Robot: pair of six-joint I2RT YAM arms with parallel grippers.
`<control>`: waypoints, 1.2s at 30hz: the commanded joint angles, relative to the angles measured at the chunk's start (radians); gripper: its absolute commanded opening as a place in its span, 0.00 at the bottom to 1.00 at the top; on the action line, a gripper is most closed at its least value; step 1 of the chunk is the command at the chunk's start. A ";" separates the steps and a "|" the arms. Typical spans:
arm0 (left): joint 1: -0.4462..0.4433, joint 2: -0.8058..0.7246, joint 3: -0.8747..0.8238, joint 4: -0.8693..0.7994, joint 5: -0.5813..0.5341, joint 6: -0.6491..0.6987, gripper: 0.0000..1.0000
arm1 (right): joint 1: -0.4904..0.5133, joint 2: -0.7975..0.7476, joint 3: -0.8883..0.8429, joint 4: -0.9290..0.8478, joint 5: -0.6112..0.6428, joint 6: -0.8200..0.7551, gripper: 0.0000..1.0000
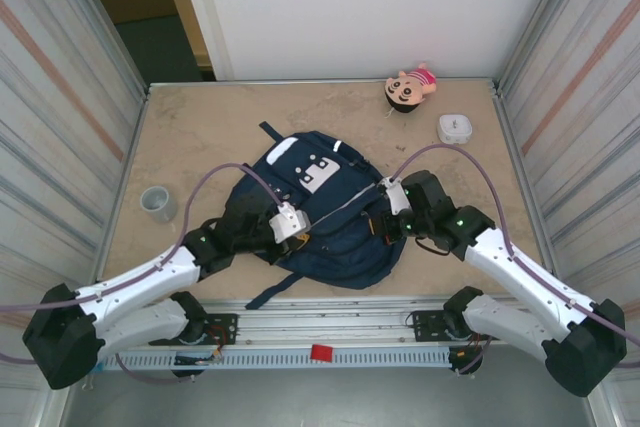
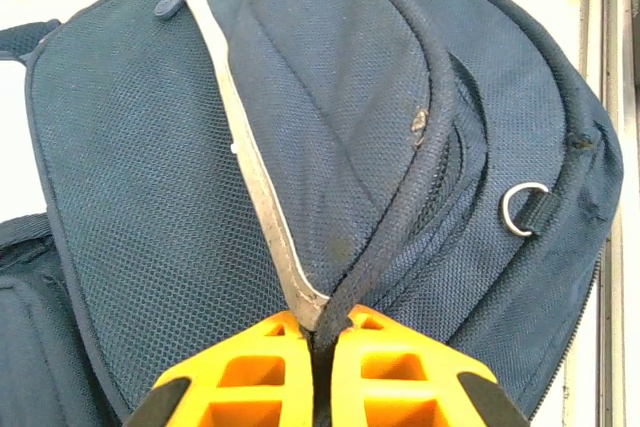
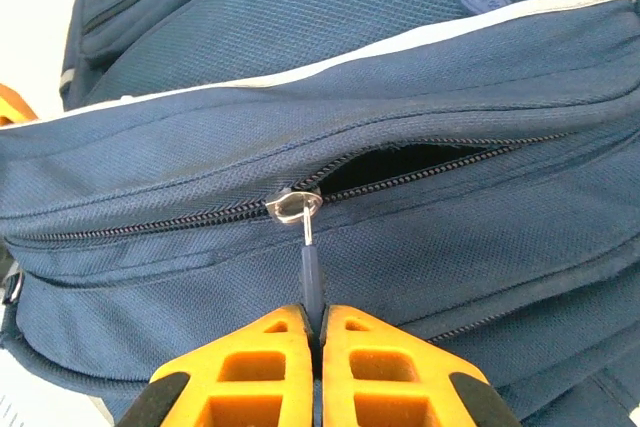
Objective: Pack books, pencil case, and school supplies into a backpack
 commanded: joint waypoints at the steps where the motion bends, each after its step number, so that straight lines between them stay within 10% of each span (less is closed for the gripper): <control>1: 0.022 -0.042 -0.022 0.012 -0.097 -0.091 0.21 | 0.033 -0.008 0.010 0.024 -0.003 0.025 0.00; 5: 0.032 -0.078 -0.021 0.053 -0.176 -0.228 0.71 | 0.090 0.006 -0.005 0.069 0.016 0.071 0.00; 8: 0.033 -0.121 0.047 0.029 -0.218 -0.376 0.84 | 0.104 0.016 -0.011 0.083 0.016 0.091 0.00; 15: 0.015 -0.147 0.180 -0.295 -0.365 -1.126 0.88 | 0.113 0.021 -0.009 0.096 0.018 0.101 0.00; 25: -0.269 -0.122 0.050 -0.217 -0.568 -1.748 0.88 | 0.127 0.029 0.006 0.105 0.012 0.098 0.00; 36: -0.299 0.021 0.004 0.048 -0.596 -1.849 0.68 | 0.138 0.034 -0.011 0.139 -0.024 0.100 0.00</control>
